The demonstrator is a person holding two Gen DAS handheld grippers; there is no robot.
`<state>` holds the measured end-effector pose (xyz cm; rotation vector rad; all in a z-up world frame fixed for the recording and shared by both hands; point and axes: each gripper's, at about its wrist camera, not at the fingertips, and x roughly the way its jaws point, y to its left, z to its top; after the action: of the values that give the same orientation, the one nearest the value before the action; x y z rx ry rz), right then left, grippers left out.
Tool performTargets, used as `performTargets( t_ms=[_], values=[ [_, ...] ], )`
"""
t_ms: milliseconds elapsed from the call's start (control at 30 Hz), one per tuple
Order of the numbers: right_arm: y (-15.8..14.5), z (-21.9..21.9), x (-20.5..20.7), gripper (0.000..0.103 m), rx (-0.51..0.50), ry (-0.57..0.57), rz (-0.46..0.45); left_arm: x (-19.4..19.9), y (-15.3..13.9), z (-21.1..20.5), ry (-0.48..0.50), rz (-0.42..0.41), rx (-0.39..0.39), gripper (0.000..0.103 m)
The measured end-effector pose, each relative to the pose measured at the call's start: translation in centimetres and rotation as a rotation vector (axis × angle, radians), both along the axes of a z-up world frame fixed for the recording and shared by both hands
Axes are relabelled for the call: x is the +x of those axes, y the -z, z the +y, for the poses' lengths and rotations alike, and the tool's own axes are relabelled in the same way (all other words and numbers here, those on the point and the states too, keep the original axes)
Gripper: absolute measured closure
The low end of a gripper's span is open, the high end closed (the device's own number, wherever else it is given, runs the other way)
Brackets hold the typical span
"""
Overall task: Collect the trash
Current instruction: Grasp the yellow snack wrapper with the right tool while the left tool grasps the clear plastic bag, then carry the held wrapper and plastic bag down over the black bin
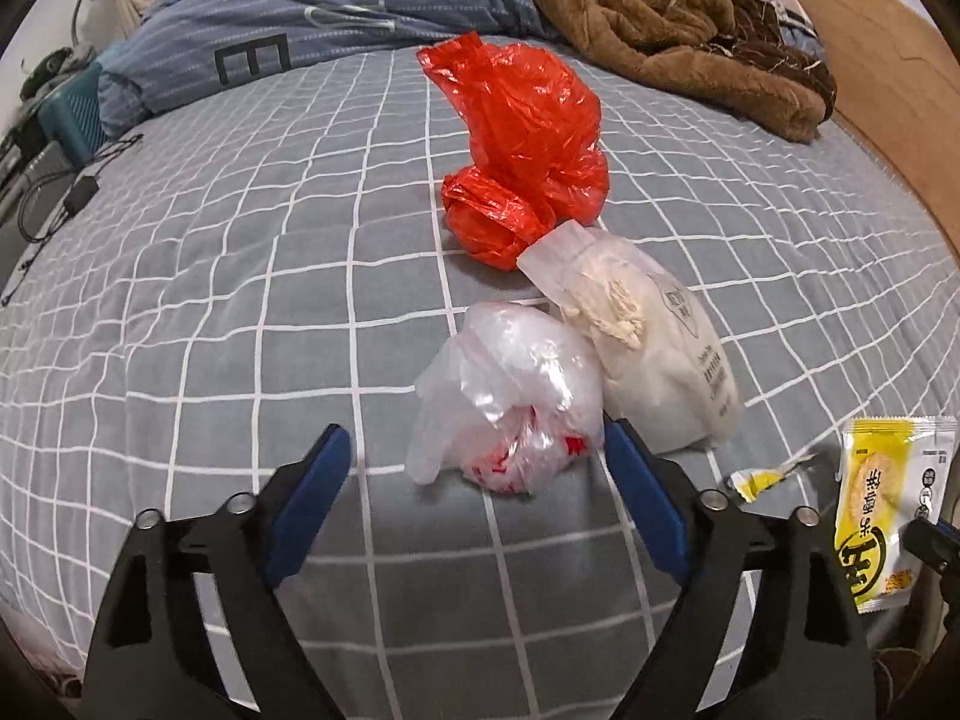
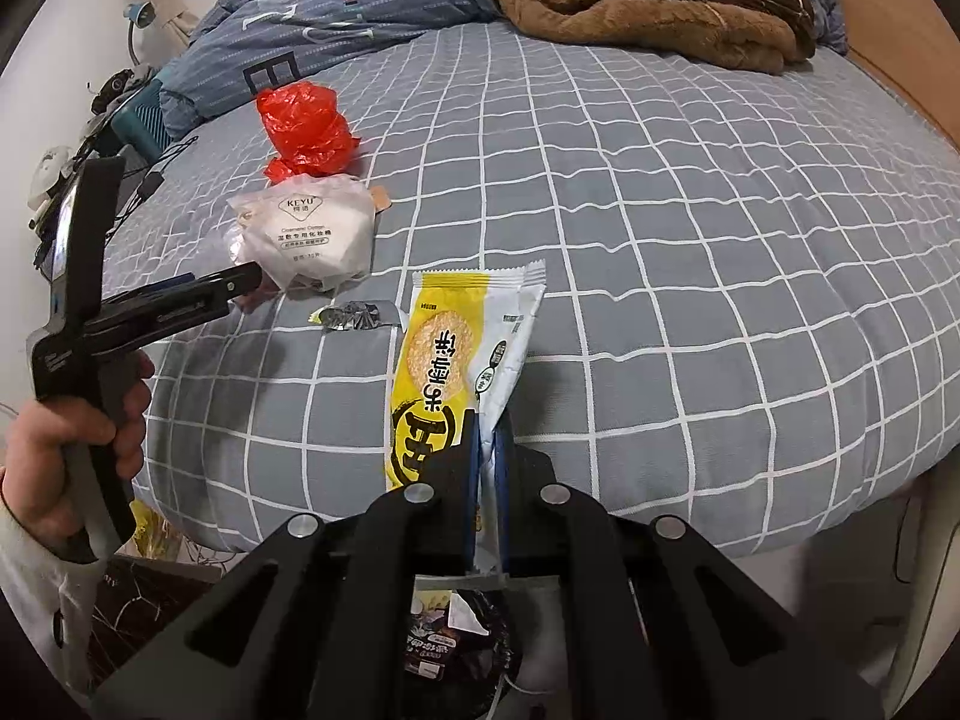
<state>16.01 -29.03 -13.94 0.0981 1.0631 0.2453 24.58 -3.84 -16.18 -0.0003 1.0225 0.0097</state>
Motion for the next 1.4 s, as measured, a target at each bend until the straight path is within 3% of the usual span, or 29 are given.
performTargets(
  t_ms=[133,200,367,767,800,1400],
  values=[
    [0.0,0.0,0.0,0.098,0.001,-0.001,-0.001,0.5,0.3,-0.4,0.027,0.009,0.010,0.036],
    [0.0,0.0,0.0,0.098,0.004,0.002,-0.003,0.8,0.5,-0.6,0.034,0.027,-0.007,0.049],
    [-0.4,0.1,-0.2,0.098,0.008,0.002,-0.013,0.2,0.2,-0.9,0.028,0.023,-0.008,0.055],
    [-2.7,2.0,-1.5,0.099,0.035,-0.025,-0.062,-5.9,-2.2,1.9,-0.079,-0.015,-0.020,0.058],
    [-2.9,2.2,-1.6,0.099,0.040,-0.026,-0.066,-6.5,-2.4,2.1,-0.082,-0.018,-0.018,0.063],
    [-5.5,4.7,-5.3,0.099,0.029,-0.062,-0.104,-13.1,-5.2,3.2,-0.090,-0.053,-0.066,0.064]
  ],
)
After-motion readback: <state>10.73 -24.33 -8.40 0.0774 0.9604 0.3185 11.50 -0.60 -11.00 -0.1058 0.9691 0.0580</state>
